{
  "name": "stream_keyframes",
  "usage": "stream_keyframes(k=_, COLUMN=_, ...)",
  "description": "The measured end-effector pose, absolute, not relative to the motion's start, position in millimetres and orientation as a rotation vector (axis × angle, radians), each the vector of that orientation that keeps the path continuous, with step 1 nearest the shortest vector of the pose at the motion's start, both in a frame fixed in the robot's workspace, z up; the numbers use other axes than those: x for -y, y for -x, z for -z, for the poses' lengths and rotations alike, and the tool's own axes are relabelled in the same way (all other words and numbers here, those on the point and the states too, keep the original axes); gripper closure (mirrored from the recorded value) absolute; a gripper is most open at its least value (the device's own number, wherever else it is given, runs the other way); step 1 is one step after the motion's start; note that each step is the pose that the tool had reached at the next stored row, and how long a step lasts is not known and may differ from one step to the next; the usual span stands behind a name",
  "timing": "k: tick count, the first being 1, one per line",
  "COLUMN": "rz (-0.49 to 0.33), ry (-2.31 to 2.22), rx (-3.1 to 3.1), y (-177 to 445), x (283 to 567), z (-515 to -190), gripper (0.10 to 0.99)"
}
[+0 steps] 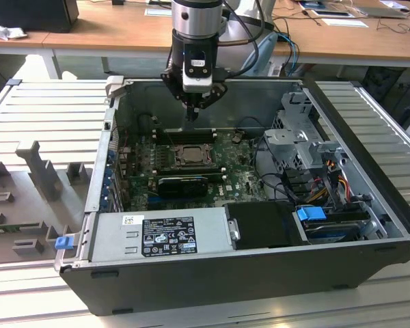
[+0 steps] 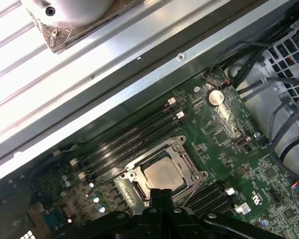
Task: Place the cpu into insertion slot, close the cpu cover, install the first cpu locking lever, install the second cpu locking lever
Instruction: 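Install the first cpu locking lever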
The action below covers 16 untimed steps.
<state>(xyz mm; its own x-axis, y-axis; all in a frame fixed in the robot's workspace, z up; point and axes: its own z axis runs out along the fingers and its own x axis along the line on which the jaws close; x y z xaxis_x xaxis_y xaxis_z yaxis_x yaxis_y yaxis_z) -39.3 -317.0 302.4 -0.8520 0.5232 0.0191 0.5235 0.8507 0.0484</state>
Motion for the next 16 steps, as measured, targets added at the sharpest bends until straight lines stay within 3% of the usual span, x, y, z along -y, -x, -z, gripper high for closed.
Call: stream_keyframes(k=16, rz=0.08, ry=0.634, rx=3.067, y=39.3, x=317.0, z=-302.4, gripper=0.98)
